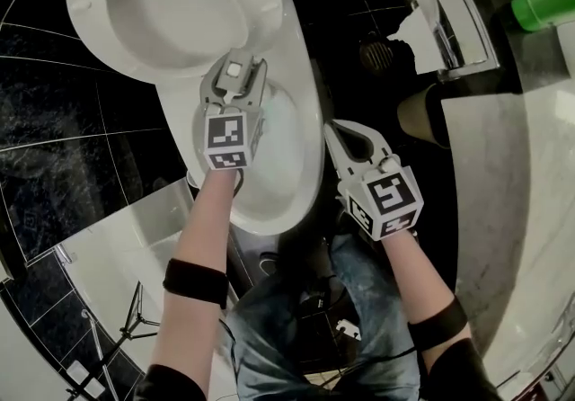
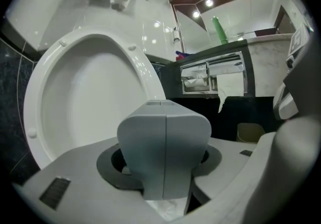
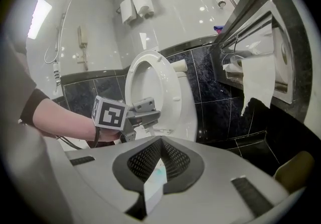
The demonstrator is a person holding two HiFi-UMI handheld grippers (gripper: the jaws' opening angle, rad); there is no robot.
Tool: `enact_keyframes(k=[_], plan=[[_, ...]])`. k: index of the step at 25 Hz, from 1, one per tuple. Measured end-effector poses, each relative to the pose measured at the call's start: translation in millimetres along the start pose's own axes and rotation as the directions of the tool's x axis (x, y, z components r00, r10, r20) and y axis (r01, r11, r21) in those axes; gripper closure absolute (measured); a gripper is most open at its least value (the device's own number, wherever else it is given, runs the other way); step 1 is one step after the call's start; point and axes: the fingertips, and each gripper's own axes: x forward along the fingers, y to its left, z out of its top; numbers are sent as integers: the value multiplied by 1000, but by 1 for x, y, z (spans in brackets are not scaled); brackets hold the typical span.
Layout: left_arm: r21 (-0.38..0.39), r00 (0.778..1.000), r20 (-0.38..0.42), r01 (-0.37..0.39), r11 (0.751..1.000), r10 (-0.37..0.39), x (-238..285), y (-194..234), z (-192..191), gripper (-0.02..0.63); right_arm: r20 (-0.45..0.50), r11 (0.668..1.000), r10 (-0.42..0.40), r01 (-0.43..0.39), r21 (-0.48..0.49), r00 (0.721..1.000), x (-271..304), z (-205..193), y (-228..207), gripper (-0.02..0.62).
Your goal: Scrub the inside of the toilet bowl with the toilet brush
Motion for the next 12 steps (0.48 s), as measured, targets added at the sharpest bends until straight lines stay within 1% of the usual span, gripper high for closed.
enact_keyframes(k=[2,5,8,10,12], plan=[[18,1000,3,-19,1000,19,-5,11,0,362,-1,1000,4,-4,-8,1000,3,-1,5,589],[42,999,-12,-52,998,52,-17,35,-10,362,7,1000,11,-11,-27,1000,8,0,11,589],[72,998,-30,-58,996,60,-37,53,-18,362,-6,1000,23,-23,-21,1000,12,3,22,589],[71,996,-49,-66,995,69,-55,65,-29,362,-5,999,30,-30,-26,1000,16,2,29,589],[53,994,-72,-82,995,86,-74,77,-44,360,-9,999,41,-41,-29,999,20,1,39,589]])
